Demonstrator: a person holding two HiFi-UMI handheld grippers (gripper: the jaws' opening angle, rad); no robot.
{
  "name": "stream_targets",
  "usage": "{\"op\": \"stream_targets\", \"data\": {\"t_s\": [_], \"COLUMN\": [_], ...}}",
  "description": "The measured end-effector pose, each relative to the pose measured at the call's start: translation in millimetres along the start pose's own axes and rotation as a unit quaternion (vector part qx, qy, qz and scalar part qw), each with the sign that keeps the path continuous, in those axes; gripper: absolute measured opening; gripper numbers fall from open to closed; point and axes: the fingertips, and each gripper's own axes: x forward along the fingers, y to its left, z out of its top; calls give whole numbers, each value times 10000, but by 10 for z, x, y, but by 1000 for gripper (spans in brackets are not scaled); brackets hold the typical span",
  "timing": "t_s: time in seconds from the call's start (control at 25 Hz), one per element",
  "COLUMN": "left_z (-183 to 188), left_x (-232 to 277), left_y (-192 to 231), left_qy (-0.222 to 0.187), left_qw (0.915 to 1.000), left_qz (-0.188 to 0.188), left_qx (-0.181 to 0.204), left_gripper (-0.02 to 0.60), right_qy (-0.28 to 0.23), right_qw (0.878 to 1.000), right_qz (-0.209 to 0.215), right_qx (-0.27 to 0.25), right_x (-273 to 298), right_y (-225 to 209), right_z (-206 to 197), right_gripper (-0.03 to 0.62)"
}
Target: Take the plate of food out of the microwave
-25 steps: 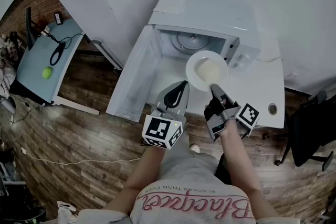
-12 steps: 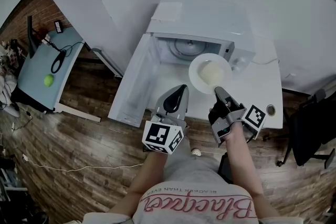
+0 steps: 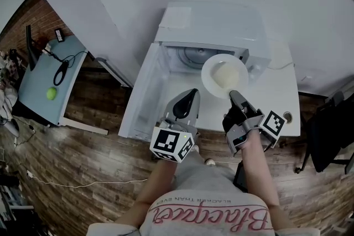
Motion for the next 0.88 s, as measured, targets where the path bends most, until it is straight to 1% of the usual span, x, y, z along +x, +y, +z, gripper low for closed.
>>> {"op": "stream_targets", "data": {"t_s": [0.28, 0.6, 0.88], "left_z": [131, 214, 232], "left_x": [208, 308, 393], "left_y": [224, 395, 478], "left_qy": [-66, -174, -166], "left_qw": [9997, 9989, 9979], "left_qz": [-229, -427, -616], "left_qx": [-56, -119, -116], "left_gripper": [5, 5, 5], "right_qy": [-119, -300, -448], "right_qw": [9999, 9992, 9985], "right_qz": [81, 236, 311], "right_qx": [-6, -85, -105], "right_x": [296, 448, 585], "right_y": [187, 311, 407], "right_z": [0, 14, 7], "right_gripper": [23, 23, 23]}}
